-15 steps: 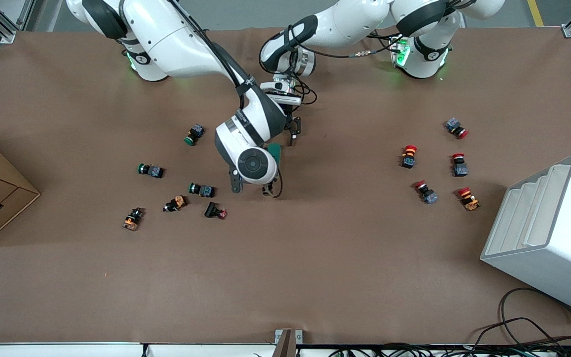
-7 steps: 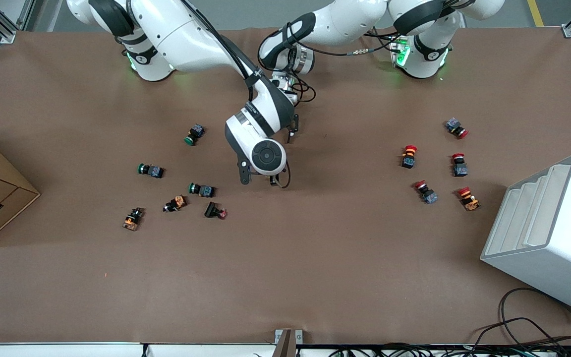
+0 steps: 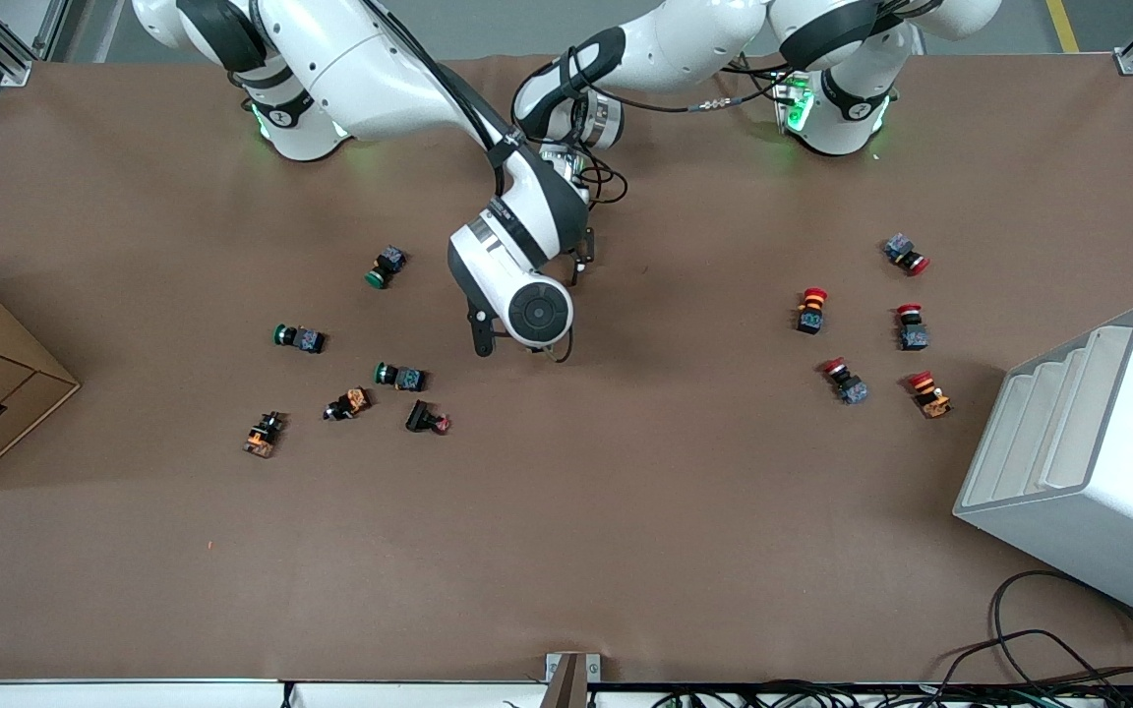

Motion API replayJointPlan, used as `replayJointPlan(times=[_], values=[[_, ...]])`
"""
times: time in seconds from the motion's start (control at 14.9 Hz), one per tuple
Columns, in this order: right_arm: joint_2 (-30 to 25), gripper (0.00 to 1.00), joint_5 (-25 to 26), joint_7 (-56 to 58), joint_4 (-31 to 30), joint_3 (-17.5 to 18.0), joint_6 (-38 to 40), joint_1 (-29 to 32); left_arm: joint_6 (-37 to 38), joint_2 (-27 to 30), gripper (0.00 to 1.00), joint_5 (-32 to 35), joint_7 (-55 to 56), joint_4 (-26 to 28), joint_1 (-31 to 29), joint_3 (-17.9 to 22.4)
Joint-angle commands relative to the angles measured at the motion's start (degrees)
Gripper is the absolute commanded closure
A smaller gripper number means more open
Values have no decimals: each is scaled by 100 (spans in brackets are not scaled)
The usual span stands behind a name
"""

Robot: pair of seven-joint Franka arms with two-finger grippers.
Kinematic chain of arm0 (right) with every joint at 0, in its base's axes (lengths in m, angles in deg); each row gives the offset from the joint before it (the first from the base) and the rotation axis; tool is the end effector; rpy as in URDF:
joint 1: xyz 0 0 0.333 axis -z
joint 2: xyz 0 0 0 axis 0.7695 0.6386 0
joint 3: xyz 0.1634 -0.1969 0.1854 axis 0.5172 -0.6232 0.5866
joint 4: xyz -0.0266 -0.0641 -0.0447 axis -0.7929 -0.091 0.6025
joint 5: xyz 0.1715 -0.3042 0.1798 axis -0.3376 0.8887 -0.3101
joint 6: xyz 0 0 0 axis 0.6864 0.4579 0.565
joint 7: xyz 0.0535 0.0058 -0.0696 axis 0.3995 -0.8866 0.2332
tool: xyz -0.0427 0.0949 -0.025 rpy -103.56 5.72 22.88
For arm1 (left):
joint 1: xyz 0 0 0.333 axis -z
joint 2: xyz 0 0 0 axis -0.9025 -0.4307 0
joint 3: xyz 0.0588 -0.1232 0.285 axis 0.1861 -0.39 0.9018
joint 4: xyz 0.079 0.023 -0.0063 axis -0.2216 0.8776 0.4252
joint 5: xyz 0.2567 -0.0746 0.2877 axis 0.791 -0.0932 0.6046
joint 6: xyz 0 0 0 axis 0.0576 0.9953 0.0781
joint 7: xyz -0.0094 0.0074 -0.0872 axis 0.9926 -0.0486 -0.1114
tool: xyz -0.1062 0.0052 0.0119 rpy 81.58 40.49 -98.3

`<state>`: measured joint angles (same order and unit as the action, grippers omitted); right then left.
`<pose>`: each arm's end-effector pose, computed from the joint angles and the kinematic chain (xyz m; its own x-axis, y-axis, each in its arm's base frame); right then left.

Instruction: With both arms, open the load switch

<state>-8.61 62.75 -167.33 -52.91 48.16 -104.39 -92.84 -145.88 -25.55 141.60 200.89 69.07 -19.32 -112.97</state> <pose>0.4926 0.4814 0.2254 0.1658 -0.9857 0.0306 -0.8815 -0.1342 0.4526 0.1857 -0.5475 0.0698 0.4115 -0.0712 0.9086 -0.1442 -0.9895 -0.0122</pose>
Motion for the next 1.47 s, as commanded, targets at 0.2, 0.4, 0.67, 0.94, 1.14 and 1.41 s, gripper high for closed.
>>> replayJointPlan(times=[0.2, 0.4, 0.67, 0.94, 1.14, 1.41], values=[[-65, 0, -103, -27, 159, -10, 478, -106, 167, -141, 1, -264, -111, -295, 291, 140], [-65, 0, -103, -10, 159, -10, 688, -159, 167, -159, 1, -273, -111, -330, 361, 176], [-65, 0, -103, -10, 150, -19, 698, -237, 167, -167, 1, -273, -120, -330, 352, 176], [-39, 0, -94, -1, 115, -19, 672, -273, 167, -185, 1, -273, -120, -321, 352, 176], [-30, 0, -85, -1, 97, -19, 672, -291, 167, -220, 1, -273, -128, -321, 352, 185], [-12, 0, -59, 17, 10, -19, 637, -291, 167, -220, 1, -317, -128, -321, 352, 211]])
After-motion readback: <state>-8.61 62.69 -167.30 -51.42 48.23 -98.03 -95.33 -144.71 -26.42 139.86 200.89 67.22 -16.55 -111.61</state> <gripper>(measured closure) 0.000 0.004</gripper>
